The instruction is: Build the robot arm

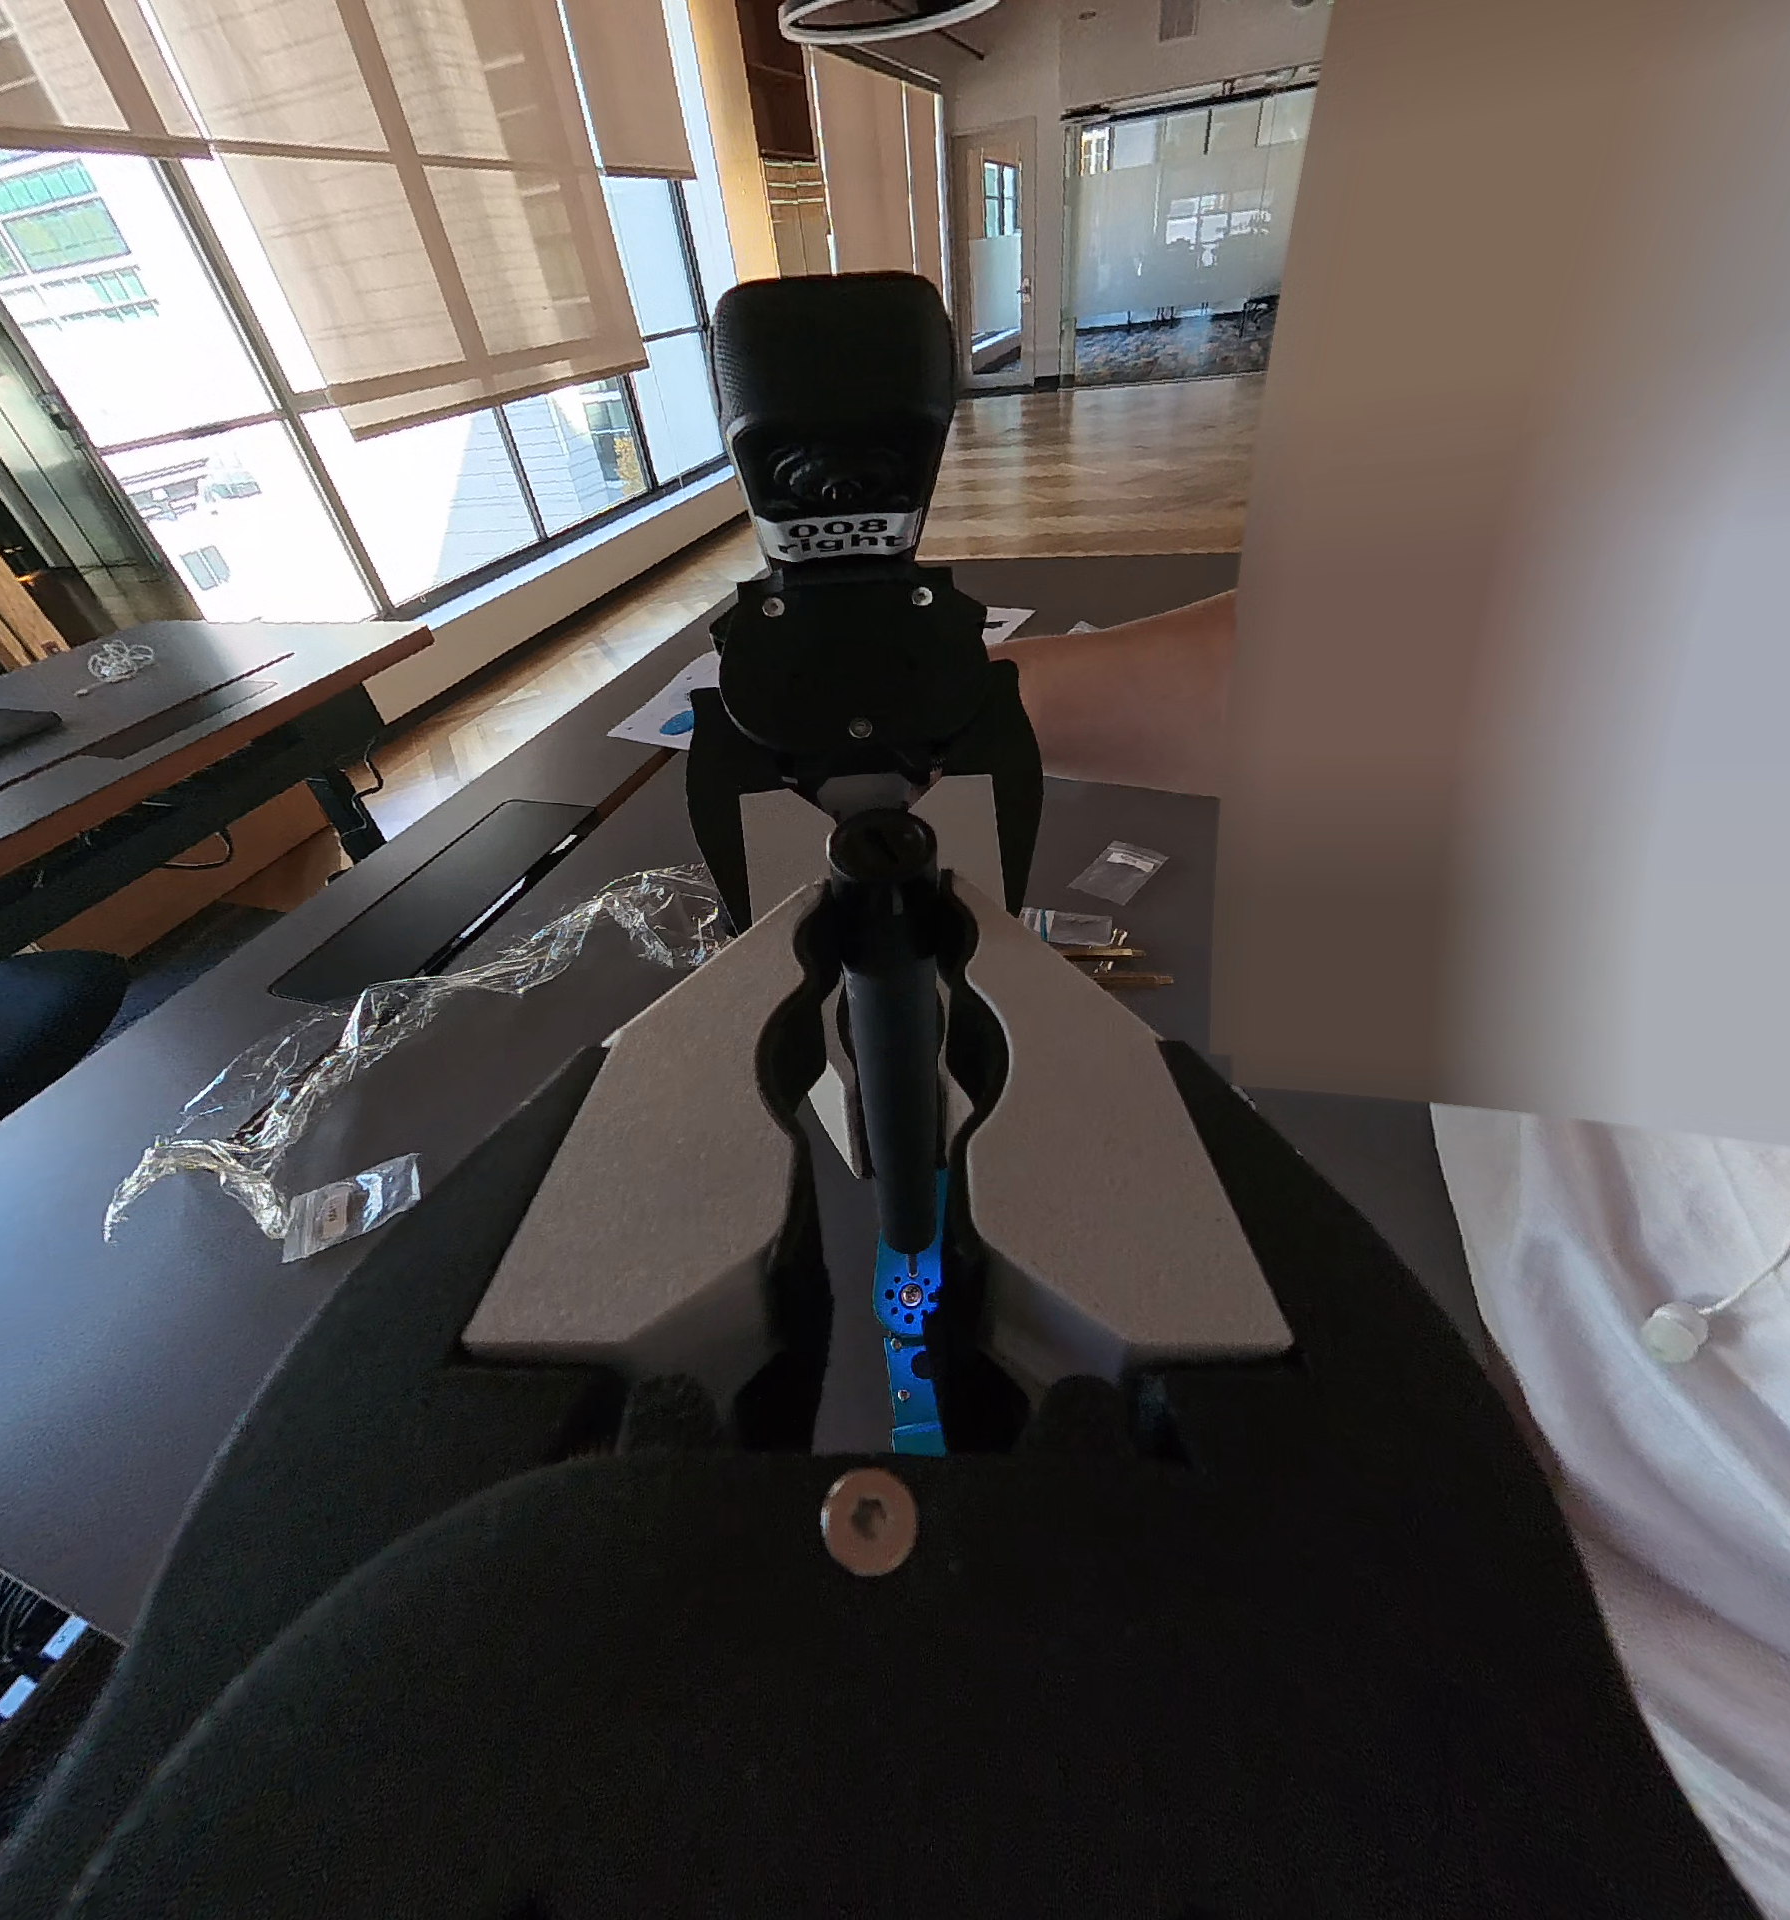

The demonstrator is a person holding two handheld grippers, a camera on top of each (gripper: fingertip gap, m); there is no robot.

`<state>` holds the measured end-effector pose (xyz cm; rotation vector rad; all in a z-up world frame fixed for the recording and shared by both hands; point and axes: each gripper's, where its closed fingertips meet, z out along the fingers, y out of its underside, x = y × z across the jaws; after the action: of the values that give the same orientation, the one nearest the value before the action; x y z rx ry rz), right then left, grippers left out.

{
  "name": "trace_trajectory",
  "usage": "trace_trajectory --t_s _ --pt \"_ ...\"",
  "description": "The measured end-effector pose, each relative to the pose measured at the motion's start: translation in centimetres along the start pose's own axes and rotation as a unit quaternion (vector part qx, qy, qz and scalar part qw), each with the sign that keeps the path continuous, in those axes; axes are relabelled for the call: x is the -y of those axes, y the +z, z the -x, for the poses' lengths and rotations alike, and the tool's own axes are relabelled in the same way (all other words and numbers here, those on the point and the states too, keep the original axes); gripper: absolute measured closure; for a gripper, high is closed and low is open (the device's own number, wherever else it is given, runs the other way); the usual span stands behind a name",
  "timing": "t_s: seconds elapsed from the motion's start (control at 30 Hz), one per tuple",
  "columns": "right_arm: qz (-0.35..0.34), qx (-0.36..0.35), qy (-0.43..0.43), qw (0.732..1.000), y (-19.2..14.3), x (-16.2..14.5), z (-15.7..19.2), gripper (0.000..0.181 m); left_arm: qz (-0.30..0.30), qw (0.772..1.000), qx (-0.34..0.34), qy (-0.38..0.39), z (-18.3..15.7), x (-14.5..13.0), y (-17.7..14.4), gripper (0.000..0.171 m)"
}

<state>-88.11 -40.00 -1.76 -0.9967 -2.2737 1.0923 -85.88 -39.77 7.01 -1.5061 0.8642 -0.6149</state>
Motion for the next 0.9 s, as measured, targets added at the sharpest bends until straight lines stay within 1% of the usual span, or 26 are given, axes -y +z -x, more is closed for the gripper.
trace_trajectory --t_s 0.13,0.33,0.53,0.9 --pt "0.008 -0.012 -0.005 1.0 -0.1 -0.1 -0.4 0.164 0.004 1.0 0.001 0.003 0.3 -0.1 0.0 0.155" --pt "0.01 -0.019 0.021 1.0 -0.3 -0.3 -1.2 0.164 0.012 1.0 0.0 -0.003 1.2 -0.2 0.3 0.156" --pt "0.003 -0.009 0.048 0.999 -0.3 -0.4 -1.7 0.165 0.014 1.0 -0.006 -0.02 2.1 -0.2 0.4 0.155" --pt "0.018 -0.011 0.056 0.998 -0.1 -1.1 -2.5 0.165 0.024 0.999 -0.01 -0.022 2.9 -0.9 0.6 0.155"
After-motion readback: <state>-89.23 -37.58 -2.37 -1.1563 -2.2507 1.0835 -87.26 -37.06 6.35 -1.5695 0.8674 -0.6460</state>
